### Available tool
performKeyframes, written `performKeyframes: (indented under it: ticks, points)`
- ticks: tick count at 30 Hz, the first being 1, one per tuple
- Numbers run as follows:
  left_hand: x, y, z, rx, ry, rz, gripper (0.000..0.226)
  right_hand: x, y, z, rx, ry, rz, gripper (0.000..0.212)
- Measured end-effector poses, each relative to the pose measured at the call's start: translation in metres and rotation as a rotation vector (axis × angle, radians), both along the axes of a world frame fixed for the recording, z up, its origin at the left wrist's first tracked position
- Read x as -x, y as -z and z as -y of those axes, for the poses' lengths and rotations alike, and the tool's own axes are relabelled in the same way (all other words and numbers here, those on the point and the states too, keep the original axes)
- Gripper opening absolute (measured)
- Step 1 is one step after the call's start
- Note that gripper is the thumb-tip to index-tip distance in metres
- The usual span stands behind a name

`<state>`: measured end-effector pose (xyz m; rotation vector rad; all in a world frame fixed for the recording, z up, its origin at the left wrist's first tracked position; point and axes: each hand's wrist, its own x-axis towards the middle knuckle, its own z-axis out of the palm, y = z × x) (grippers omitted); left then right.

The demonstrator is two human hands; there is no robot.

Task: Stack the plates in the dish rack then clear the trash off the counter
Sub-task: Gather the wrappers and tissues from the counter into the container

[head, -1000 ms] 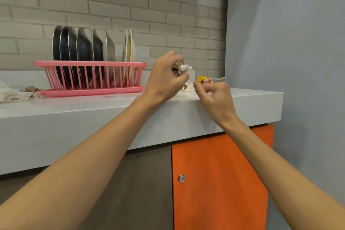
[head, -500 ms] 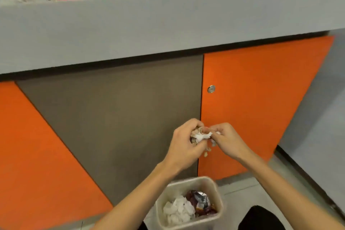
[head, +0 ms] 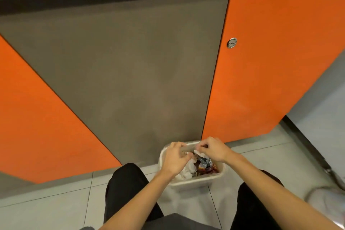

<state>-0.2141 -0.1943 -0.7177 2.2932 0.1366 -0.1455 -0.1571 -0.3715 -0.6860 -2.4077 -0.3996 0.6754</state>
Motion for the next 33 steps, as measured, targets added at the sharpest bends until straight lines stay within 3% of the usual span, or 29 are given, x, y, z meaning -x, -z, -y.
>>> performKeyframes:
  ticks: [5, 9, 12, 14, 20, 27, 29, 33]
  points:
    - [0.002, 0.0, -0.007, 0.251, -0.064, -0.085, 0.01, -0.003, 0.003, -0.004, -0.03, 0.018, -0.014, 0.034]
    - [0.025, -0.032, -0.008, 0.517, -0.188, -0.183, 0.018, 0.006, 0.002, -0.005, -0.181, 0.148, 0.036, 0.02]
    - [0.054, -0.088, -0.013, 0.589, -0.333, -0.281, 0.017, 0.029, -0.034, -0.004, -0.355, 0.366, 0.035, 0.024]
    - [0.069, -0.137, -0.019, 0.578, -0.361, -0.324, 0.016, 0.047, -0.08, -0.005, -0.371, 0.37, 0.023, 0.024]
    - [0.08, -0.297, -0.034, 0.459, -0.291, -0.317, 0.017, 0.09, -0.256, -0.03, -0.212, -0.02, 0.103, 0.03]
    - [0.085, -0.507, -0.049, 0.346, -0.187, -0.244, 0.018, 0.103, -0.463, -0.055, -0.245, -0.066, 0.027, 0.02]
    - [0.084, -0.559, -0.057, 0.331, -0.181, -0.177, 0.017, 0.095, -0.511, -0.068, -0.263, -0.12, 0.083, 0.027]
    - [0.088, -0.623, -0.093, 0.275, -0.253, -0.036, 0.016, 0.073, -0.583, -0.105, -0.391, -0.09, 0.259, 0.017]
